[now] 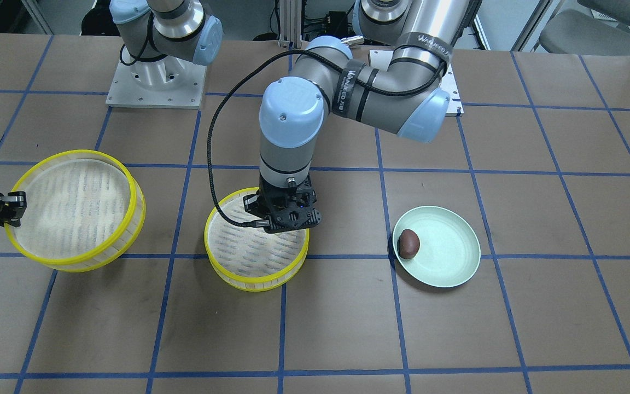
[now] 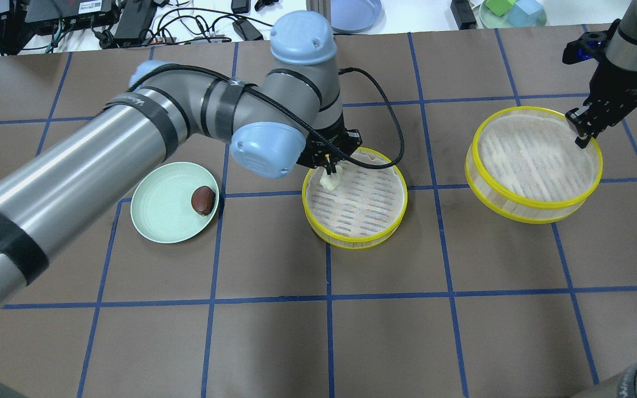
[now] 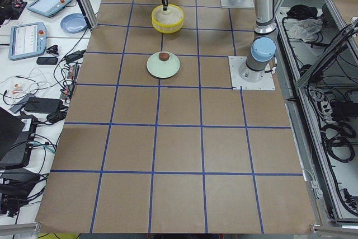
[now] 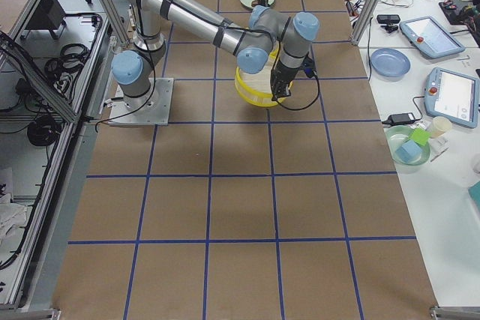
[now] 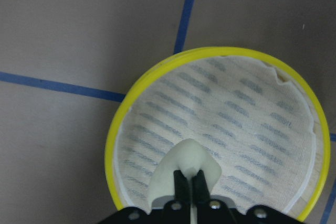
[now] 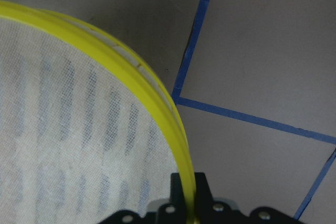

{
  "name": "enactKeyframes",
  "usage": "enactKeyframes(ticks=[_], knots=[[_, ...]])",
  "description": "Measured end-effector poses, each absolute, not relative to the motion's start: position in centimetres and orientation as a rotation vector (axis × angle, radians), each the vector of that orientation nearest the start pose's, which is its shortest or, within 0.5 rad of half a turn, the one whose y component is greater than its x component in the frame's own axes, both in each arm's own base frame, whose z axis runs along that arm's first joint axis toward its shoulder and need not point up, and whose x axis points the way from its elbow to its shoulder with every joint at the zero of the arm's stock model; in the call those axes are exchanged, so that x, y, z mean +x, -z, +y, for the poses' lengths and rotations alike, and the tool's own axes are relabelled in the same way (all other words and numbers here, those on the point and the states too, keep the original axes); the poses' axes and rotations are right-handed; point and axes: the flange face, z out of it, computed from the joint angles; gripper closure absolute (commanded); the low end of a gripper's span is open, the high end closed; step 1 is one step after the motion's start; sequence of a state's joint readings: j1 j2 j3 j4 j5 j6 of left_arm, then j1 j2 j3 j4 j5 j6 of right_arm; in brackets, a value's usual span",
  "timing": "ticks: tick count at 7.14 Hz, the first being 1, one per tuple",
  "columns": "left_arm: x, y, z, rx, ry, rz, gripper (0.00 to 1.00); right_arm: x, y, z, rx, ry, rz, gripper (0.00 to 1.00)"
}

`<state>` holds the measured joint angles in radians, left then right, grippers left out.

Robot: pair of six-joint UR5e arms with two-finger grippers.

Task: Place buns in different layers of steamer
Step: 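Lower the white bun into the bottom tier and open left gripper, then set top tier back onto bottom tier with right while left returns to plate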

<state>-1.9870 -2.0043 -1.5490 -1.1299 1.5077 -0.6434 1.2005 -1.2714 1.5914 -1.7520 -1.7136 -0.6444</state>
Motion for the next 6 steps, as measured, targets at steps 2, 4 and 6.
enactKeyframes(ticks=[2, 4, 6], knots=[[-40.5, -26.2, -53.0, -0.371, 0.009, 3.165, 0.58, -9.9, -32.9, -58.4, -0.450, -0.315, 3.144, 1.00], [-41.0, -24.9, -52.9, -0.377, 0.012, 3.163, 0.04, -9.8, -32.9, -58.3, -0.445, -0.316, 3.143, 1.00], [-41.1, -24.8, -52.8, -0.407, 0.009, 3.162, 0.00, -9.4, -33.1, -58.2, -0.426, -0.312, 3.149, 1.00]])
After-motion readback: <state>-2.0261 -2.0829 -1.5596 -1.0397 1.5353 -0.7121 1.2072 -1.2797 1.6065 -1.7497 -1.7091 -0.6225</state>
